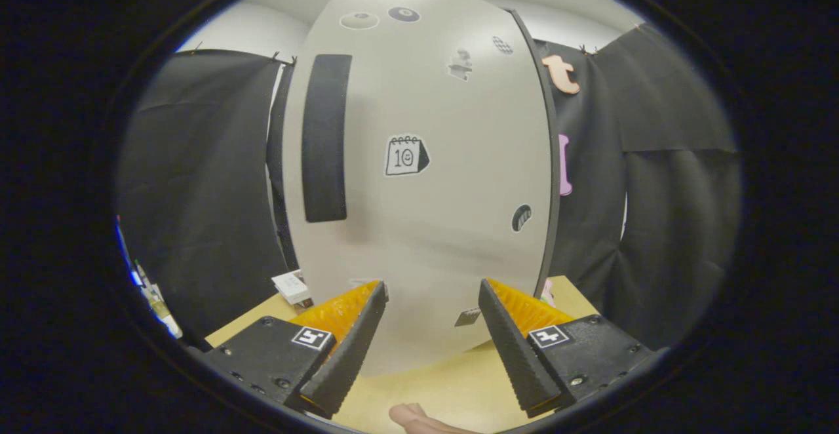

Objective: Open the shoe cabinet door, grab the shoes and put them into the shoe cabinet, then close the shoe cabinet door.

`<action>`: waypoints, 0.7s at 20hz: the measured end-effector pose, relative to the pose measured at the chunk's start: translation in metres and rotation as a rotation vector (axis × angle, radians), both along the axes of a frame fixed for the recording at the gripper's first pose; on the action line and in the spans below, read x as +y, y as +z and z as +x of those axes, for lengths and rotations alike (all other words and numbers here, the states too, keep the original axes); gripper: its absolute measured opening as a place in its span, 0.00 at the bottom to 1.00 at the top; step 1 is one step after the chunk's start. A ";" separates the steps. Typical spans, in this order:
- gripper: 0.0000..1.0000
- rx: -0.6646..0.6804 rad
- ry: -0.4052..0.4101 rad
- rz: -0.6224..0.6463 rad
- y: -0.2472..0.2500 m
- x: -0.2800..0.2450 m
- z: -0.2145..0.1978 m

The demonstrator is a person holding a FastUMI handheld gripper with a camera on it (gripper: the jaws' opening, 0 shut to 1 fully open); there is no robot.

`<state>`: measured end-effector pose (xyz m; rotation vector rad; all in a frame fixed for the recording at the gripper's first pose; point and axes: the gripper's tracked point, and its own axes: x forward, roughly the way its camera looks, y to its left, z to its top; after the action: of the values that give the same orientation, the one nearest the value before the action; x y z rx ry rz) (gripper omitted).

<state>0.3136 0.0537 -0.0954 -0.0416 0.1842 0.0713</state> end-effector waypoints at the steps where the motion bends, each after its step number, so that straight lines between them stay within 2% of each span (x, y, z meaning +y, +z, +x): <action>1: 0.95 -0.010 -0.002 0.006 -0.001 0.003 -0.012; 5: 0.95 -0.093 -0.015 -0.004 0.014 0.000 -0.059; 10: 0.96 -0.160 0.024 -0.022 0.023 -0.007 -0.111; 14: 0.97 -0.172 -0.064 -0.020 0.016 -0.029 -0.136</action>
<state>0.1777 0.0247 -0.0794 -0.0613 0.0145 0.0017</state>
